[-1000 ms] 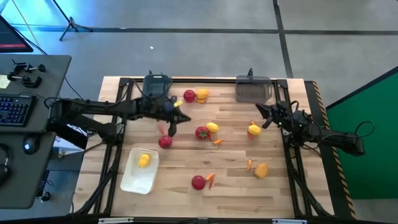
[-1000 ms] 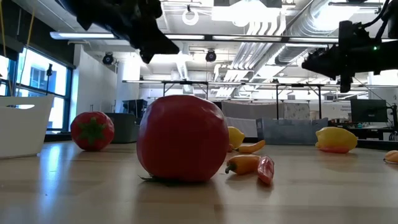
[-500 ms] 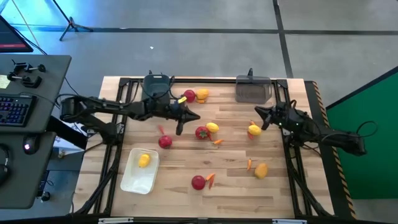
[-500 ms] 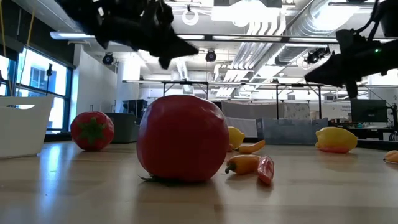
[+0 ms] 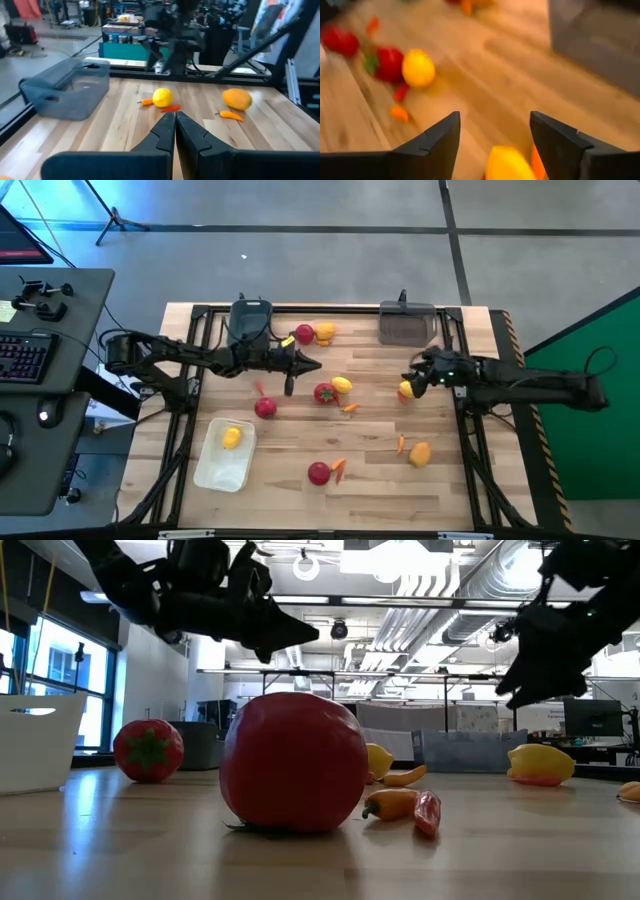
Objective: Sort produce into baskets
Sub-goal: Put the yellow lemon into the white bin
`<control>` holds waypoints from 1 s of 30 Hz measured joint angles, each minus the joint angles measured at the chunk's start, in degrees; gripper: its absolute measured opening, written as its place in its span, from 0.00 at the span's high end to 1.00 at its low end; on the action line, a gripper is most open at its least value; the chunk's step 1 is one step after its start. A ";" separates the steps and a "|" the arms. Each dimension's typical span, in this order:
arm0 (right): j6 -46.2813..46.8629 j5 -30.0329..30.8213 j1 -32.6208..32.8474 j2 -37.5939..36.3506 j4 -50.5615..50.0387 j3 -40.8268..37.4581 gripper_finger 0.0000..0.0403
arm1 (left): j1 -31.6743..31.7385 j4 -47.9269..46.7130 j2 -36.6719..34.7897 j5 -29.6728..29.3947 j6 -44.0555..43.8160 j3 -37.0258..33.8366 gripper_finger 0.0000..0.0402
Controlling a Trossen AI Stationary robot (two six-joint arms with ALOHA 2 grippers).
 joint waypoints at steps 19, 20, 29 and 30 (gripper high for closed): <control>-14.27 -5.82 1.09 36.98 -17.86 19.48 0.38 | -0.97 -3.97 -0.02 -0.17 -0.63 0.00 1.00; -15.11 -6.44 0.87 38.12 -17.95 19.63 0.38 | -0.90 -3.94 -0.02 -0.17 -0.61 0.00 1.00; -17.08 -7.03 -0.86 47.08 -18.49 19.56 0.39 | 0.67 -3.70 -0.02 -0.17 -0.51 0.00 1.00; -16.55 -7.21 -1.05 47.71 -18.51 19.54 0.40 | 1.02 -3.54 -0.02 -0.17 -0.40 0.00 1.00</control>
